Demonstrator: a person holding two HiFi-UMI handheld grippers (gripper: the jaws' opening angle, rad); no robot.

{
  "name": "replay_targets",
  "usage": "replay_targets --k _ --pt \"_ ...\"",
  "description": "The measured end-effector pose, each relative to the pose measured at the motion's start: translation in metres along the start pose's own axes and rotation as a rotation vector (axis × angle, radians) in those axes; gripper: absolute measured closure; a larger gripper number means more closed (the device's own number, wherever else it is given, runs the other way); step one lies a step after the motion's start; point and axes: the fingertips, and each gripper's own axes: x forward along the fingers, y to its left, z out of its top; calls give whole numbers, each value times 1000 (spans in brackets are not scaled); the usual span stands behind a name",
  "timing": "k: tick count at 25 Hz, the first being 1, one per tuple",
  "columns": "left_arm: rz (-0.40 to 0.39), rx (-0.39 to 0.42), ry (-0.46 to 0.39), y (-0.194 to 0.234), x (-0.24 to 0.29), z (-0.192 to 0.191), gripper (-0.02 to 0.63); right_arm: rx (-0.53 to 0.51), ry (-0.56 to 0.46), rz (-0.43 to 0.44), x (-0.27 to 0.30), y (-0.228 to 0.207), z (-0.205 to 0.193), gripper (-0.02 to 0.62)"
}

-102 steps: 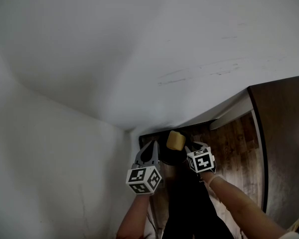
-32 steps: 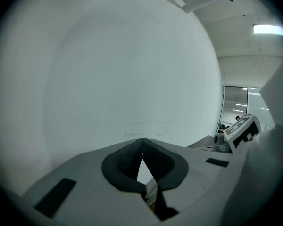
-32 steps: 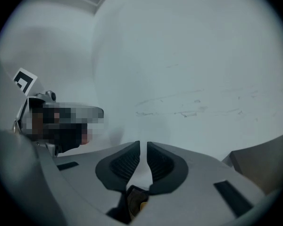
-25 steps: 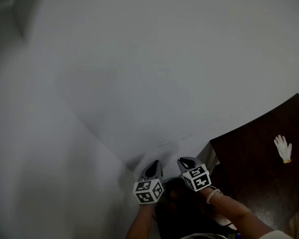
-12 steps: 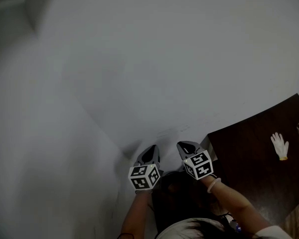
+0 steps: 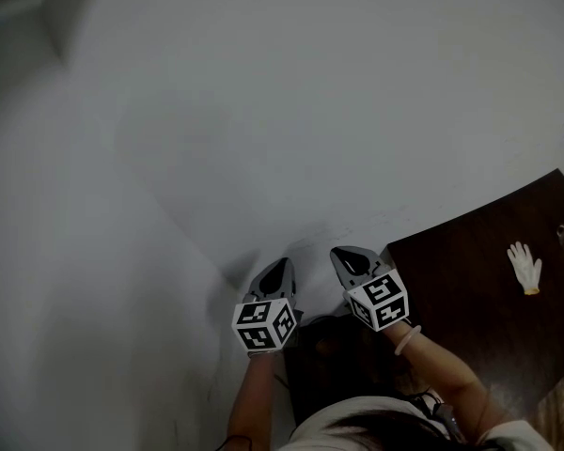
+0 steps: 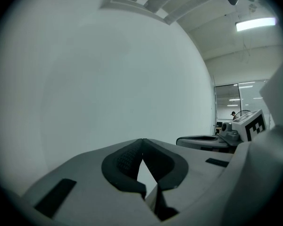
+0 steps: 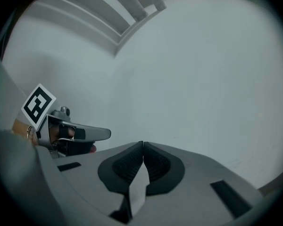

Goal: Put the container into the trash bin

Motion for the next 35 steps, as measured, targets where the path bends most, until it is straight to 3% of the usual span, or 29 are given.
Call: replay_targets --k 14,27,35 --pt "2 2 -51 -11 -19 28 586 -12 -92 -2 -18 3 37 588" --pt "14 25 -95 -12 -28 57 586 -47 -103 8 -22 2 53 588" --pt "2 21 -100 -7 -25 56 586 -50 -105 5 -19 5 55 588"
